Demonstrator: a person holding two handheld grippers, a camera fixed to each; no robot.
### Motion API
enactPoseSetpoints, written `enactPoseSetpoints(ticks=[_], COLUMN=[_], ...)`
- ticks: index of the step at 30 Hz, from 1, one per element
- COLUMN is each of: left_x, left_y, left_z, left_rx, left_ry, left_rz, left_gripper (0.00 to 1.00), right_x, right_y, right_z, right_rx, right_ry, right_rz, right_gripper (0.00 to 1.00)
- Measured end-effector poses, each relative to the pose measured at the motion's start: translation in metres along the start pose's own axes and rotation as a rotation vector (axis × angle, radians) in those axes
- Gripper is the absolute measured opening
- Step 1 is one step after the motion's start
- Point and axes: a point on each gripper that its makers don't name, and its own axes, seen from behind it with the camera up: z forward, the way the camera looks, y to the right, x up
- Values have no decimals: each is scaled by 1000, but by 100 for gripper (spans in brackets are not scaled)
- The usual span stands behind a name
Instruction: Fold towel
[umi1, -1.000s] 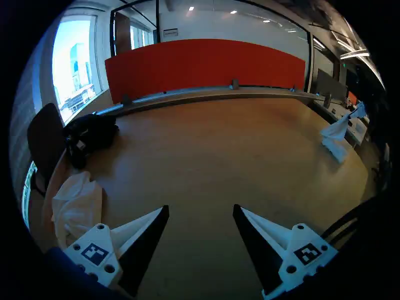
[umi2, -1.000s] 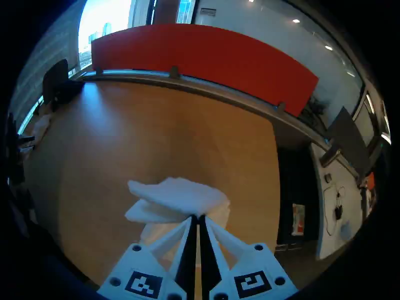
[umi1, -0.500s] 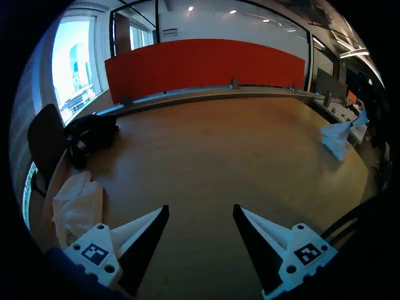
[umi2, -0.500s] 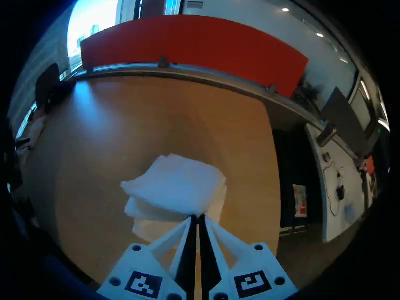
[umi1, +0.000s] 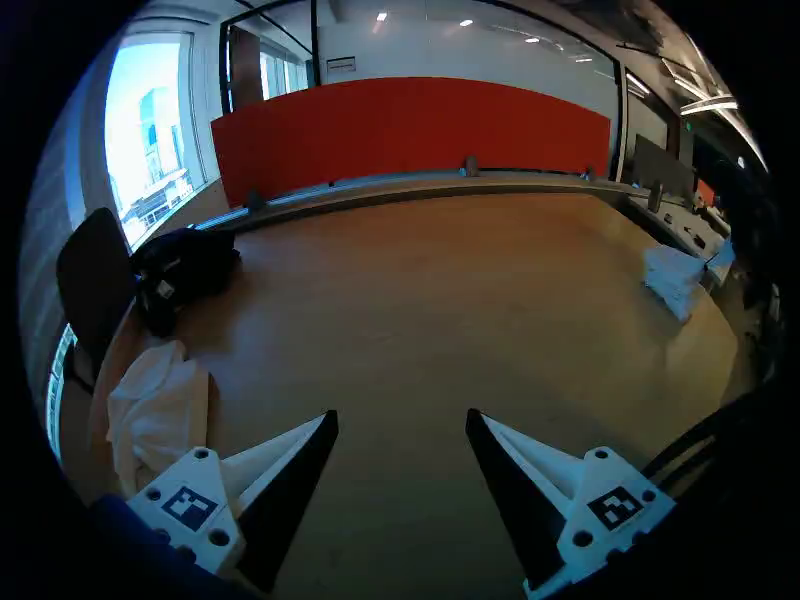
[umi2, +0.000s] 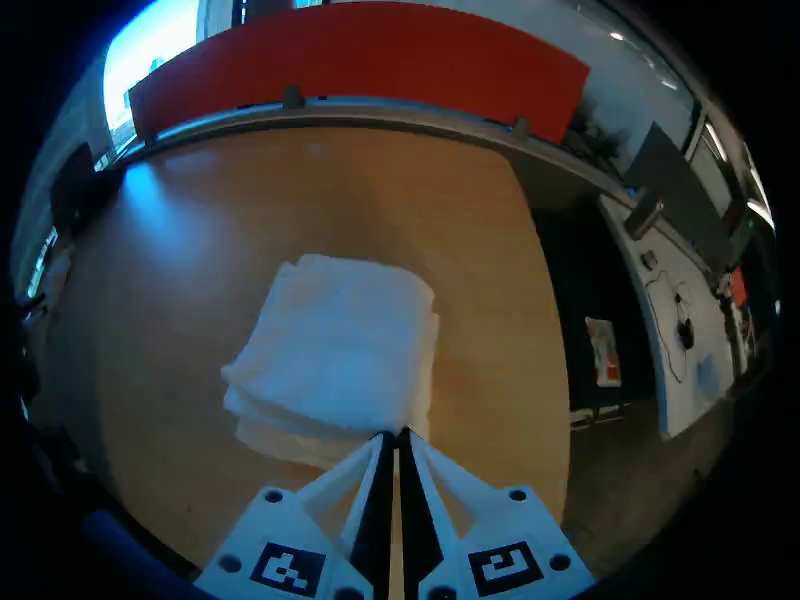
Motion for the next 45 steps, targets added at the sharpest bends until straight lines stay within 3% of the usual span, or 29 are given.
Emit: enactPoseSetpoints(ticks=[12,28,45], left_x=[-2,-3,-5], left_y=[-1,-4,-6], left_z=[-2,-5,-6], left_rx=[3,8,8], left_ry=[-2,-5,-4], left_rz=[0,5,3], left_gripper=[95,95,95], right_x=[-20,-34,-30], right_y=[2,5,3], right_z=[16,33,29], right_rx=[-12,-47,-60], right_ry=[-46,-97,-71], right_rz=[39,48,60], right_gripper=[5,5,5])
